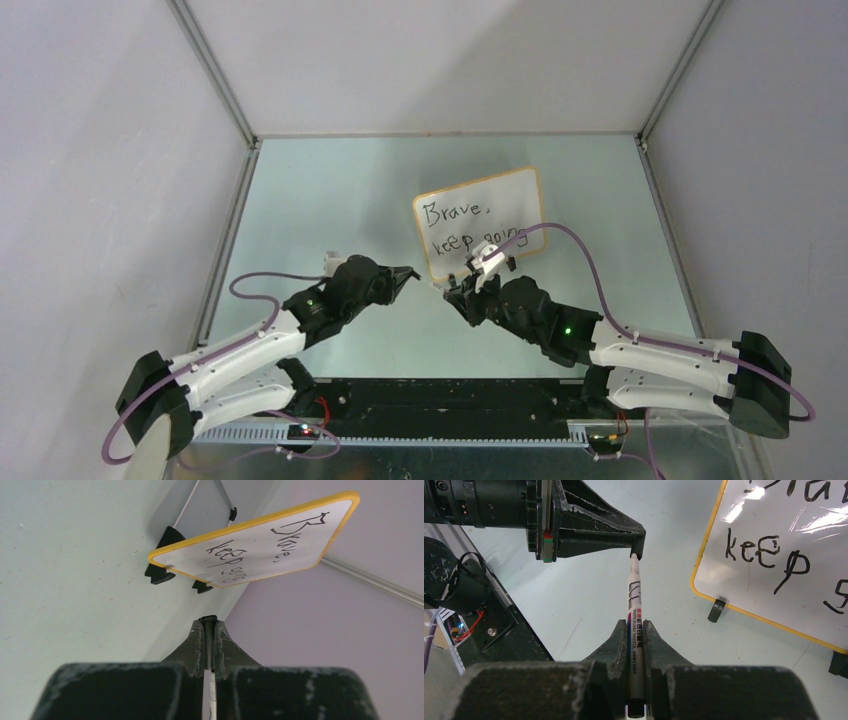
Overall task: Write a sentence on the whiteboard
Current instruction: Insert the whiteboard marker without the cap into the pen cap.
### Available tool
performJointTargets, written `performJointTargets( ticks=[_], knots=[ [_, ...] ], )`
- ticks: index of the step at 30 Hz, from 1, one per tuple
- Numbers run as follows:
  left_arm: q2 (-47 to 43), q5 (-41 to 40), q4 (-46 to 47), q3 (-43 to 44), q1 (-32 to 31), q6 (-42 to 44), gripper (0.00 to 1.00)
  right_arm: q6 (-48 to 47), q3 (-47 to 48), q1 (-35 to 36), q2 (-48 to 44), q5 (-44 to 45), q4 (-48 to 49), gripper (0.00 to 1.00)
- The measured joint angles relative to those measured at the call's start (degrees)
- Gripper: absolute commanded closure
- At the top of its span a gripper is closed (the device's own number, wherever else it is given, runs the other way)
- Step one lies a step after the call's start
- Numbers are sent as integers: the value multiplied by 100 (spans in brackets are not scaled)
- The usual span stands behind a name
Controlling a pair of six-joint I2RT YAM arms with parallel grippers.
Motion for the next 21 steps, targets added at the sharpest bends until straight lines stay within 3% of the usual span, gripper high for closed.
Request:
performJointTargets(
  ticks=[21],
  knots=[
    [28,144,273,-149,0,-48,100,0,0,-42,76,0,-17,100]
  ],
)
